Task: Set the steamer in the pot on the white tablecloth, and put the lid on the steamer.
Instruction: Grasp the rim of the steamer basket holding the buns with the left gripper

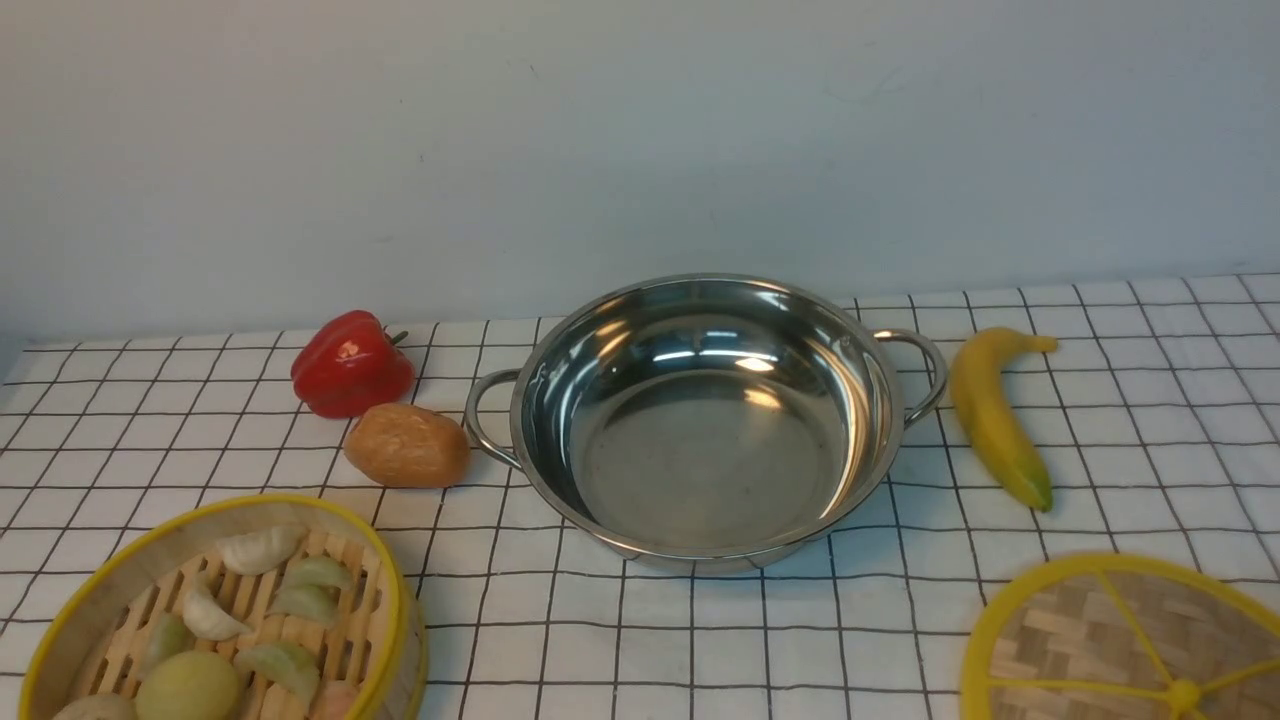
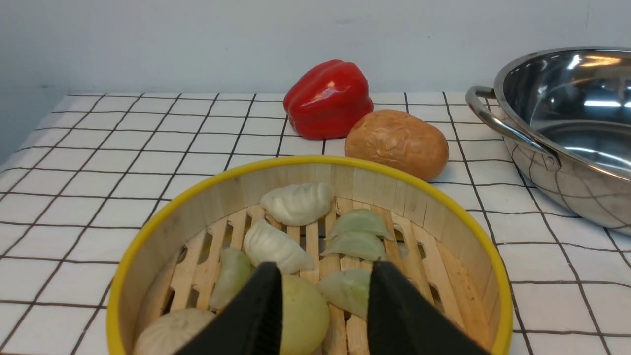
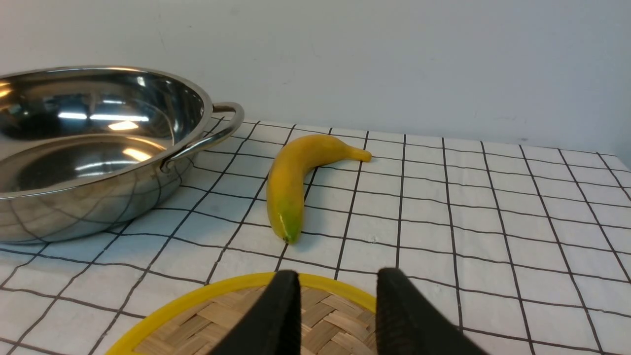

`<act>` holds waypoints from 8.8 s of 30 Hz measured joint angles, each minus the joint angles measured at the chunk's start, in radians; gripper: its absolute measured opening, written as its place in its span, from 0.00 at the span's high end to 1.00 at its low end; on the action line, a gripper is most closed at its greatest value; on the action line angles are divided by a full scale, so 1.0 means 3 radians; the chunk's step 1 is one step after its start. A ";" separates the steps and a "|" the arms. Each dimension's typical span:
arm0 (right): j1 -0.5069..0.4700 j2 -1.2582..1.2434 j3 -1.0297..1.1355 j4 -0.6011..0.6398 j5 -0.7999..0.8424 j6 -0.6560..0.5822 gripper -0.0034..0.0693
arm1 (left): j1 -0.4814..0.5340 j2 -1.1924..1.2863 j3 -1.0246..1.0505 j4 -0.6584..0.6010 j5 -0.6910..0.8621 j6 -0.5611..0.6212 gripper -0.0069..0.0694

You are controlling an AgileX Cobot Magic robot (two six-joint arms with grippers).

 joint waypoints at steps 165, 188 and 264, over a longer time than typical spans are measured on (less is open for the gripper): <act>0.0000 0.0000 0.0000 0.0000 -0.0003 -0.0002 0.62 | -0.0262 0.3771 -0.3035 0.2616 0.0769 -0.2473 0.44; 0.0000 0.0000 0.0000 0.0000 -0.0003 -0.0002 0.62 | -0.1121 0.3674 -0.3028 0.1495 0.1750 0.0410 0.93; 0.0000 0.0000 0.0000 0.0000 -0.0003 -0.0003 0.62 | -0.0923 0.5597 -0.3034 -0.0011 0.1015 -0.0850 0.74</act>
